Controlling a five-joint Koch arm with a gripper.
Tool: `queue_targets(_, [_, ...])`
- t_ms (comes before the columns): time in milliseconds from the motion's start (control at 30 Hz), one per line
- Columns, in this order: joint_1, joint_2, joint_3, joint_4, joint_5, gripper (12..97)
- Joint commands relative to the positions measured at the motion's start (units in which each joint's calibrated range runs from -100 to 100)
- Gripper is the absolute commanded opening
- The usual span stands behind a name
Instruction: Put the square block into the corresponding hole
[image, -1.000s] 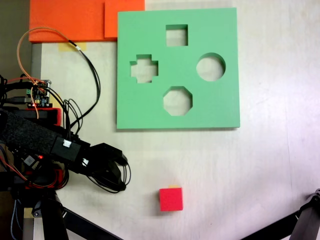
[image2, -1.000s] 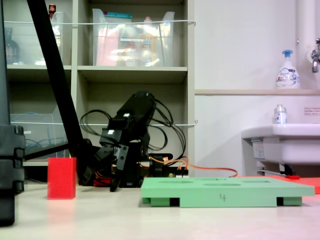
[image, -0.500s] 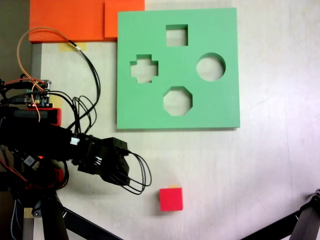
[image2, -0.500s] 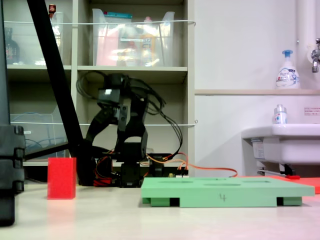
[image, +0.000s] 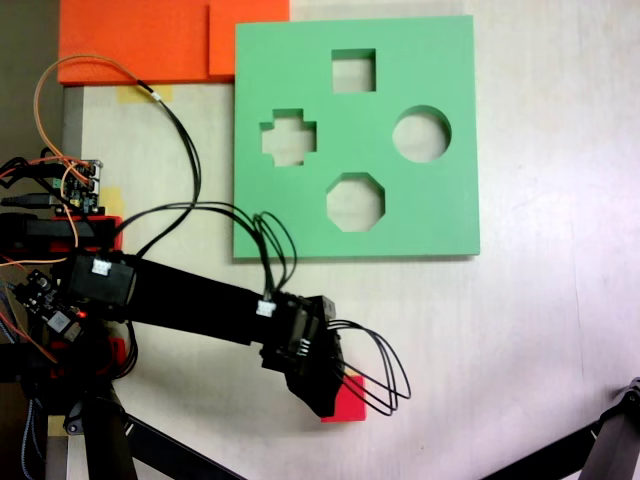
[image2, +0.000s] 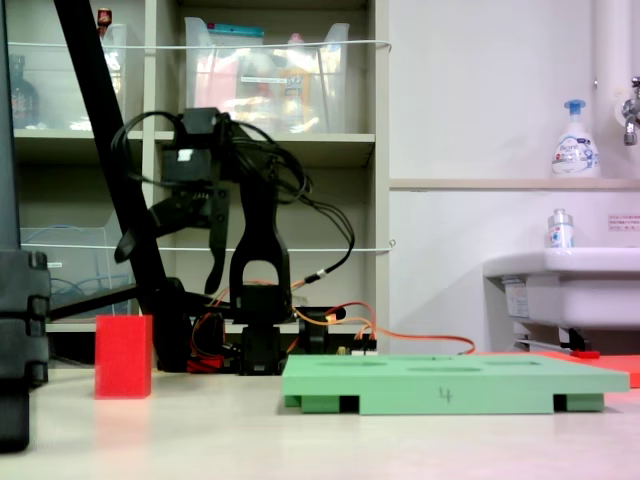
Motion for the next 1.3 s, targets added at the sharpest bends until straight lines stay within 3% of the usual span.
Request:
queue_targets(0, [-0.8, 4.8, 6.8, -3.4, -1.1, 71.0])
queue_targets(900, [-4.2, 33.4, 10.4, 0.2, -5.0, 70.3])
queue_targets(1133, [-4.2, 33.7, 10.3, 0.4, -4.7, 48.1])
queue_targets(1267, [-4.2, 34.4, 10.0, 0.1, -3.7, 41.7])
